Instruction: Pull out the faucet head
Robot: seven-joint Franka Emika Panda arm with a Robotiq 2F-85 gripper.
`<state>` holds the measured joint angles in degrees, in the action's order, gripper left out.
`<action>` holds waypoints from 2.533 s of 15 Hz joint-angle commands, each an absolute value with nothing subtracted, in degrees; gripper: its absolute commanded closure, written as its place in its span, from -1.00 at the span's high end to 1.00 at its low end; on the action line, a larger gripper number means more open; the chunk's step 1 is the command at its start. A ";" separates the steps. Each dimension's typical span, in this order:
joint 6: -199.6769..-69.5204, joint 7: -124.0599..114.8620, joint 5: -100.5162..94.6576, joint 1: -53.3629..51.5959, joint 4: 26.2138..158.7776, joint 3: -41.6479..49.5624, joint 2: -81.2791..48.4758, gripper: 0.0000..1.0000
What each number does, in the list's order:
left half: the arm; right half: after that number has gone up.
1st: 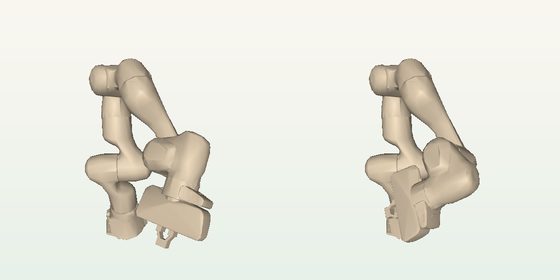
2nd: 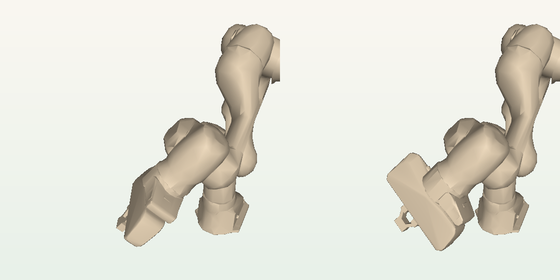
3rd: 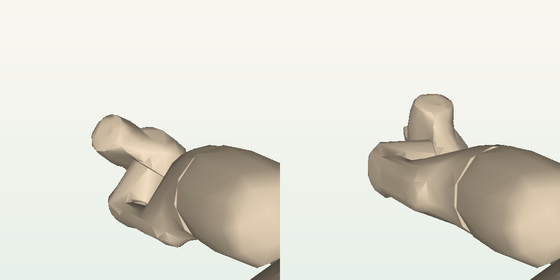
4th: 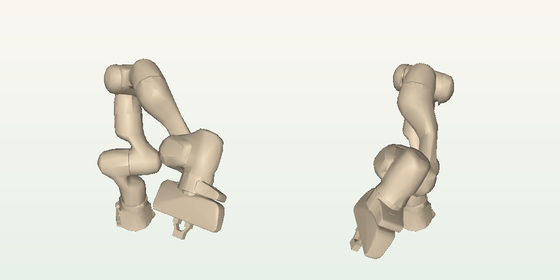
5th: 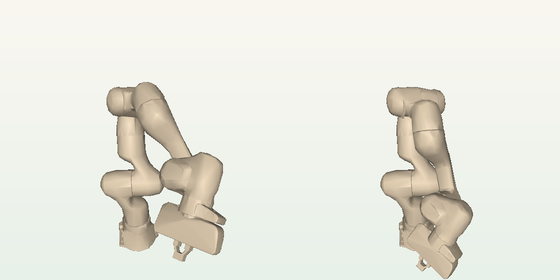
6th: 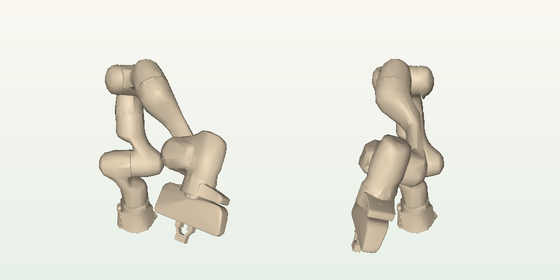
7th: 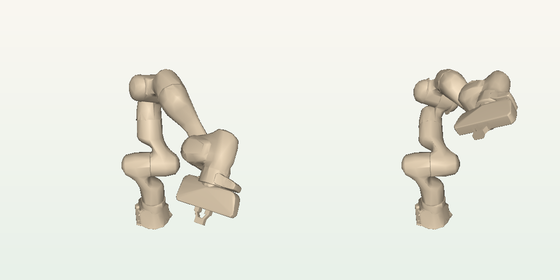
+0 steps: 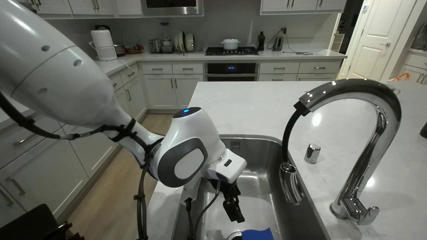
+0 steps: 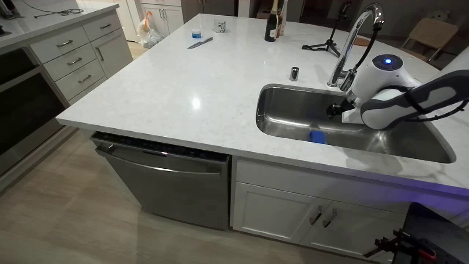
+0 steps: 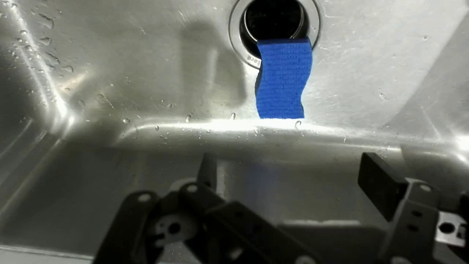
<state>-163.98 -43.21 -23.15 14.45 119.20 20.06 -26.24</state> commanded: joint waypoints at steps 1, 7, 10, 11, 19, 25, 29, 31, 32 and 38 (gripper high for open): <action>-162.49 -38.50 -18.34 10.36 119.50 23.41 -26.36 1.00; -154.95 -32.06 -13.94 7.99 120.00 24.42 -22.85 1.00; -148.41 -26.95 -11.58 8.13 119.99 22.95 -19.00 1.00; -146.13 -25.73 -11.37 7.99 119.96 22.66 -17.41 1.00; -129.01 -20.60 -12.11 9.23 119.59 18.25 -4.20 1.00; -118.16 -17.54 -10.92 9.96 116.89 15.44 0.52 1.00; -119.88 -19.27 -12.08 10.44 117.33 14.93 0.01 1.00; -119.88 -19.25 -12.08 10.49 117.34 14.93 0.00 1.00; -119.88 -19.25 -12.08 10.51 117.34 14.93 0.00 1.00; -119.87 -19.25 -12.08 10.53 117.34 14.93 0.00 1.00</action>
<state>-119.98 -19.31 -12.11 9.19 117.45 16.24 0.04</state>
